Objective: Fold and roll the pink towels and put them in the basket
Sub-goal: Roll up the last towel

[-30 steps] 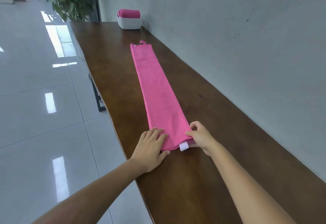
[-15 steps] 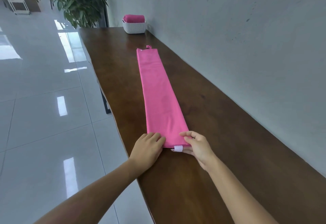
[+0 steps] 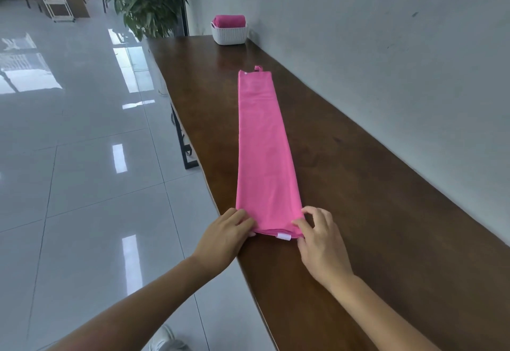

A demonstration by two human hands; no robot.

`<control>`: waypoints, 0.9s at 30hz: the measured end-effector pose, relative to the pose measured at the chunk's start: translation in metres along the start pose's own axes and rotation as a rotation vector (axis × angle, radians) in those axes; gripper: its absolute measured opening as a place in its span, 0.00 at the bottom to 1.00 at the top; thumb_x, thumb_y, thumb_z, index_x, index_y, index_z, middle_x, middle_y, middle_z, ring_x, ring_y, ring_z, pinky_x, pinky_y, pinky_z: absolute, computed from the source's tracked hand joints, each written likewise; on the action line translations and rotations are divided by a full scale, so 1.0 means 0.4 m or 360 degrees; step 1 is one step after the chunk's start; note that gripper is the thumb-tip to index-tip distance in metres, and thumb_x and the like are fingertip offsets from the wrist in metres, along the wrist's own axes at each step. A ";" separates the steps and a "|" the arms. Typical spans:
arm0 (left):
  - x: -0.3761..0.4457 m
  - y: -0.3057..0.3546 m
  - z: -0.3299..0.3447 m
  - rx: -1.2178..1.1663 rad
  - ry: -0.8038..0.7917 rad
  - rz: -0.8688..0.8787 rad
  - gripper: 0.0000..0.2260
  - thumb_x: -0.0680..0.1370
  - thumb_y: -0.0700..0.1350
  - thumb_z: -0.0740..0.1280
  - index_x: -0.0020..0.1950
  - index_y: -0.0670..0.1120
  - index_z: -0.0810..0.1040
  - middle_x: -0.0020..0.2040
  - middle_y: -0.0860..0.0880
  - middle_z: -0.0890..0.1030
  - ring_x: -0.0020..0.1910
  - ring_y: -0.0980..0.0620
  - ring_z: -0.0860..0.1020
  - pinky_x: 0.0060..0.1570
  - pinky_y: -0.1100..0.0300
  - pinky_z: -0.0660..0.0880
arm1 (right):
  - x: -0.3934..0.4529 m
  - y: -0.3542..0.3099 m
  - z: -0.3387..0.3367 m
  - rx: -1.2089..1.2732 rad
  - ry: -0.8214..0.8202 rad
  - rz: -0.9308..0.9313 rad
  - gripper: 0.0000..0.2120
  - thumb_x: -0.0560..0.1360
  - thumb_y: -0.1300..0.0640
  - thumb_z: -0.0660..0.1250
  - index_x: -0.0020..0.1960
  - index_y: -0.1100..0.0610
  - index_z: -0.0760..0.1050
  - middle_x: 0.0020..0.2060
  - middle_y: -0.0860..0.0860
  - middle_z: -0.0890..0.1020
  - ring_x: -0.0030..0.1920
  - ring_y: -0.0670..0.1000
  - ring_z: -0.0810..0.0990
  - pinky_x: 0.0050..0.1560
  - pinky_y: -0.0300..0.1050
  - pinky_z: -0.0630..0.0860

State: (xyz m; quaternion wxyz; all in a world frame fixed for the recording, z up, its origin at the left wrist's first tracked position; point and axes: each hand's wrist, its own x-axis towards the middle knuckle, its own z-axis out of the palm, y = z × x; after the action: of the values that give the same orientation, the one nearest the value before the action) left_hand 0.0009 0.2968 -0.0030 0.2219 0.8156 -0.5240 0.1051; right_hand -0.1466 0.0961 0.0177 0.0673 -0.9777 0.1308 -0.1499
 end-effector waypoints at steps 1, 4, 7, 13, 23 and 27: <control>-0.002 0.005 -0.004 -0.0018 0.0002 -0.0039 0.11 0.84 0.51 0.57 0.49 0.49 0.77 0.46 0.54 0.76 0.44 0.52 0.71 0.38 0.58 0.73 | -0.002 0.005 0.008 -0.0068 0.0080 -0.0130 0.15 0.71 0.63 0.73 0.57 0.56 0.81 0.58 0.53 0.77 0.61 0.55 0.76 0.57 0.48 0.78; -0.013 0.016 -0.007 -0.0027 -0.0023 -0.0096 0.11 0.84 0.50 0.56 0.49 0.50 0.77 0.45 0.54 0.77 0.43 0.52 0.72 0.39 0.59 0.73 | -0.006 0.014 0.012 -0.0004 0.0150 -0.0382 0.14 0.69 0.67 0.75 0.54 0.58 0.82 0.48 0.52 0.81 0.51 0.52 0.80 0.53 0.44 0.79; -0.011 0.025 -0.013 -0.0132 -0.0034 -0.0273 0.09 0.83 0.46 0.60 0.46 0.51 0.78 0.42 0.56 0.78 0.42 0.55 0.70 0.37 0.61 0.69 | -0.006 0.021 0.010 0.0111 0.0021 -0.0338 0.15 0.69 0.68 0.76 0.54 0.58 0.83 0.45 0.50 0.82 0.46 0.48 0.81 0.49 0.36 0.78; 0.013 0.036 -0.049 -0.0636 -0.0242 -0.0771 0.06 0.79 0.41 0.68 0.46 0.47 0.84 0.43 0.55 0.82 0.44 0.56 0.77 0.45 0.67 0.72 | 0.003 0.027 -0.022 0.0502 -0.0275 -0.0069 0.12 0.81 0.60 0.67 0.62 0.55 0.82 0.48 0.44 0.79 0.50 0.42 0.78 0.53 0.26 0.70; -0.004 0.052 -0.042 0.0331 -0.0018 0.0322 0.10 0.76 0.39 0.58 0.41 0.47 0.78 0.38 0.49 0.76 0.39 0.48 0.72 0.38 0.57 0.71 | 0.010 -0.002 -0.016 0.0004 0.0094 -0.0415 0.10 0.70 0.71 0.69 0.41 0.56 0.80 0.38 0.48 0.77 0.40 0.49 0.74 0.40 0.38 0.73; -0.037 0.050 -0.026 0.0540 -0.0125 0.0479 0.08 0.72 0.35 0.64 0.46 0.44 0.80 0.40 0.48 0.77 0.37 0.49 0.73 0.36 0.57 0.75 | -0.025 0.004 -0.002 -0.0230 0.0154 -0.0746 0.09 0.71 0.68 0.65 0.41 0.57 0.81 0.35 0.51 0.79 0.36 0.51 0.76 0.38 0.42 0.77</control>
State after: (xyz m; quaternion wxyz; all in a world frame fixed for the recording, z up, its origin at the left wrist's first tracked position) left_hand -0.0229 0.3065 0.0051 0.0428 0.7573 -0.6228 0.1918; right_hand -0.1562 0.0973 0.0155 -0.0457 -0.9753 -0.0859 -0.1983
